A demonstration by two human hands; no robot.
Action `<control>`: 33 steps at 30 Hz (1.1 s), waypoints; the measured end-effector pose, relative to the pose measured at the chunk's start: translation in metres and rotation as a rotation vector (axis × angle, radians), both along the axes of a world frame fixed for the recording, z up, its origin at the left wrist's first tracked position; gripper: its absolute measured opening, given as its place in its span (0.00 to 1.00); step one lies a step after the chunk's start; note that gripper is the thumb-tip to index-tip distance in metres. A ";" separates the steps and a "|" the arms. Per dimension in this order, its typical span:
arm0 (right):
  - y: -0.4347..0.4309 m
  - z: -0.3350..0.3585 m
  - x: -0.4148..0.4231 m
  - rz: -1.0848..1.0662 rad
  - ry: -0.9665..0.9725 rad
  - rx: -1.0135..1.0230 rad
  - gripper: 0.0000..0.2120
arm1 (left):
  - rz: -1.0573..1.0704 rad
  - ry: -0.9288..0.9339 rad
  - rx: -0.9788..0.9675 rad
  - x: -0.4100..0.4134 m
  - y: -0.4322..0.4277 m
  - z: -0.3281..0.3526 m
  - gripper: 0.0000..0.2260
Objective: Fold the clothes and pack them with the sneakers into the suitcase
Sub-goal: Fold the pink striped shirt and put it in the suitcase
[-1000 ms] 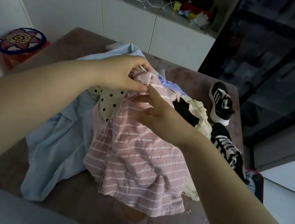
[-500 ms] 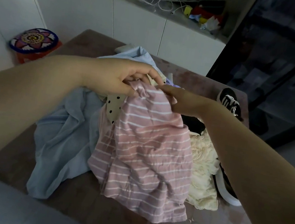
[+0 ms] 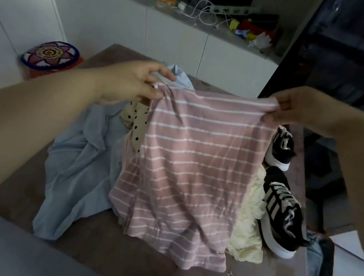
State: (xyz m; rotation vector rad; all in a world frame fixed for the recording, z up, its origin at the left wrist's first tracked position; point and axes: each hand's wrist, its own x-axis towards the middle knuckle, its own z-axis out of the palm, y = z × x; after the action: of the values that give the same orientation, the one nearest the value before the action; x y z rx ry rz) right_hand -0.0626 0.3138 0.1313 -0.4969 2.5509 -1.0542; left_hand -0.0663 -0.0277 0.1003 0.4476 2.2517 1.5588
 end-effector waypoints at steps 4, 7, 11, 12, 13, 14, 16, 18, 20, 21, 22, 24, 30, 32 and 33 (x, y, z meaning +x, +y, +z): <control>0.011 0.045 0.024 -0.141 0.131 -0.356 0.07 | 0.038 0.019 0.307 -0.008 0.020 0.043 0.15; 0.010 0.058 0.043 -0.179 0.326 -0.317 0.05 | 0.032 0.245 0.141 -0.008 0.041 0.060 0.15; 0.011 0.072 0.070 -0.292 0.678 -0.416 0.04 | 0.095 0.588 0.235 0.004 0.057 0.087 0.15; 0.013 0.075 0.076 -0.288 0.691 -0.406 0.05 | 0.065 0.650 0.191 0.008 0.062 0.093 0.15; 0.014 0.078 0.082 -0.265 0.687 -0.383 0.07 | 0.022 0.704 0.113 0.012 0.066 0.098 0.15; 0.015 0.080 0.086 -0.251 0.679 -0.354 0.08 | -0.017 0.742 0.051 0.016 0.070 0.101 0.16; 0.023 0.083 0.095 -0.229 0.624 -0.385 0.08 | -0.068 0.709 0.064 0.023 0.074 0.105 0.17; 0.041 0.091 0.096 -0.220 0.554 -0.475 0.04 | -0.115 0.569 0.204 0.025 0.072 0.110 0.18; 0.055 0.100 0.092 -0.335 0.533 -0.470 0.19 | -0.148 0.483 0.283 0.025 0.069 0.116 0.18; 0.061 0.105 0.089 -0.362 0.552 -0.487 0.24 | -0.178 0.472 0.285 0.025 0.071 0.120 0.17; 0.064 0.108 0.083 -0.361 0.560 -0.518 0.23 | -0.206 0.465 0.277 0.023 0.072 0.123 0.16; 0.060 0.106 0.066 -0.349 0.544 -0.579 0.12 | -0.191 0.404 0.278 0.009 0.078 0.123 0.14; 0.056 0.032 -0.002 -0.666 0.273 -0.369 0.07 | 0.073 0.130 0.076 -0.066 0.117 0.056 0.11; 0.063 -0.010 -0.021 -0.749 0.240 -0.244 0.06 | 0.092 0.160 -0.150 -0.085 0.124 0.015 0.12; 0.064 -0.030 -0.026 -0.767 0.243 -0.192 0.02 | 0.103 0.193 -0.247 -0.089 0.128 -0.003 0.14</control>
State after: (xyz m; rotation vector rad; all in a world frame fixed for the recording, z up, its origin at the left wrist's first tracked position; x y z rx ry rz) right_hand -0.0891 0.3778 0.1010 0.3885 2.9403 -1.5686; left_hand -0.1555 0.1003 0.0970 0.4326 2.6116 1.3073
